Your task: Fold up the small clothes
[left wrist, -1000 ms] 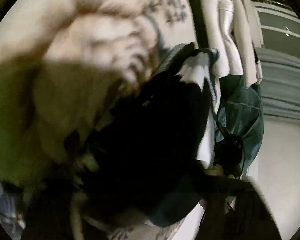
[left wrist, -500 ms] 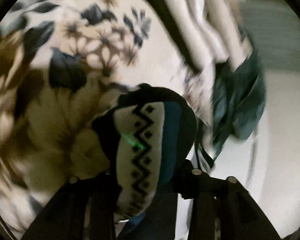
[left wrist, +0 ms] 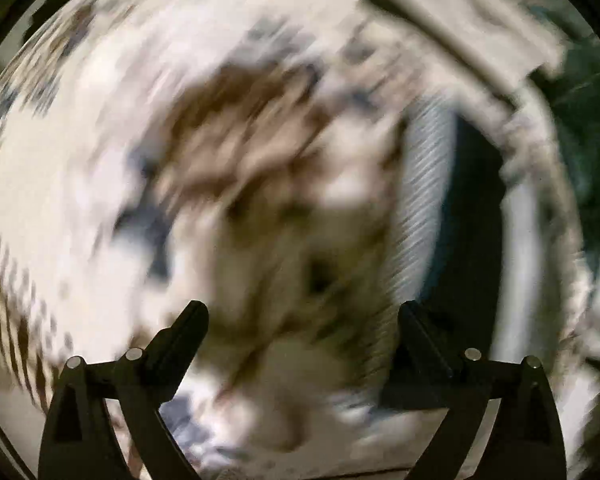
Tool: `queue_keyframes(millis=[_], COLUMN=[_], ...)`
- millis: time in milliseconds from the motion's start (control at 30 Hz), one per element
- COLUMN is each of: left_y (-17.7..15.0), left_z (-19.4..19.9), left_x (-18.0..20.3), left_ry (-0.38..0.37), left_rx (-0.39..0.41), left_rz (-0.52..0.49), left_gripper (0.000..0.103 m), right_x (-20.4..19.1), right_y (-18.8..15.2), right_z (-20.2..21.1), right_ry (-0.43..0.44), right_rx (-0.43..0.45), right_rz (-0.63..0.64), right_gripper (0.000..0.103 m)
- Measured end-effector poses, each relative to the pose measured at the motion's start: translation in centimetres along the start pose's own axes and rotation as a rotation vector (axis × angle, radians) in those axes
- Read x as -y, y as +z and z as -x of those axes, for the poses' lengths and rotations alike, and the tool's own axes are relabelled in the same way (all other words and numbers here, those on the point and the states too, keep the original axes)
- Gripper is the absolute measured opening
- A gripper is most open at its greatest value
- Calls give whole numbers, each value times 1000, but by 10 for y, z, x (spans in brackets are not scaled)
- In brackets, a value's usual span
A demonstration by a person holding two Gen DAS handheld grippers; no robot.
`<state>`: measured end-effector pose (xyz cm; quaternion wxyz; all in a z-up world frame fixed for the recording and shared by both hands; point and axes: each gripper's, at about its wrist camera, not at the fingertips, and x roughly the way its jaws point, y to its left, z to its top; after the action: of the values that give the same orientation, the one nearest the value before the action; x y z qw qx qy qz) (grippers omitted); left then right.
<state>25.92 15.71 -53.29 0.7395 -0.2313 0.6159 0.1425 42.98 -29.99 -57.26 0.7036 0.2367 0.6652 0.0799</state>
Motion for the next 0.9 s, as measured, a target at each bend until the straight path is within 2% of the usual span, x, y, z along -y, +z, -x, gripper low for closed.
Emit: queue_keyframes(millis=[67,100,167,233,267,300,333,433,567,633,667,733,800,833,867,900], left_y=[-17,-22,-22,-17,-15,-12,-8,4,24,39,50,76,105,116,129,135], left_z=[-31,-40,-46,-52,-55,-59,-61,-55,-8,8,9,-7,-35,-45,-59,-65], left_x=[-16,-23,-25,-20,-17,-15,-13,-15,-17,-7,2,26,49,57,66,71], left_ry=[43,27,8,51,75,95,105,76,-27,-84,-139,-250,-329,-351,-367,-392], left_rx=[-57,-52,-18,-51,-68,-87,-112,-158,-35,14,18,-17,-49,-54,-55,-60], left_rz=[46,64,73,76,68,65,73,124,191,207,206,191,187,182,170,170], left_gripper=[97,101,103,103,103,103,103,103,103,103,103,103,103,93,76,30], right_x=[-20,-34,-47,-66,-76,-83,-89,-99,-101,-105,-107,-108,-103,-100,-94,-90], right_y=[41,66,90,109,113,114,114,116,132,139,141,140,136,136,136,137], right_z=[-17,-32,-61,-88,-97,-100,-98,-70,-46,-57,-67,-83,-95,-97,-96,-97], right_ry=[5,3,19,70,82,57,25,-9,-35,-63,-83,-102,-117,-111,-104,-97], right_rx=[16,9,-29,-80,-94,-82,-66,41,113,82,49,5,-25,-38,-43,-46], right_rz=[58,100,125,164,181,203,235,242,234,253,263,276,272,257,233,214], right_gripper=[73,73,73,70,61,13,10,9,9,9,9,9,10,10,10,13])
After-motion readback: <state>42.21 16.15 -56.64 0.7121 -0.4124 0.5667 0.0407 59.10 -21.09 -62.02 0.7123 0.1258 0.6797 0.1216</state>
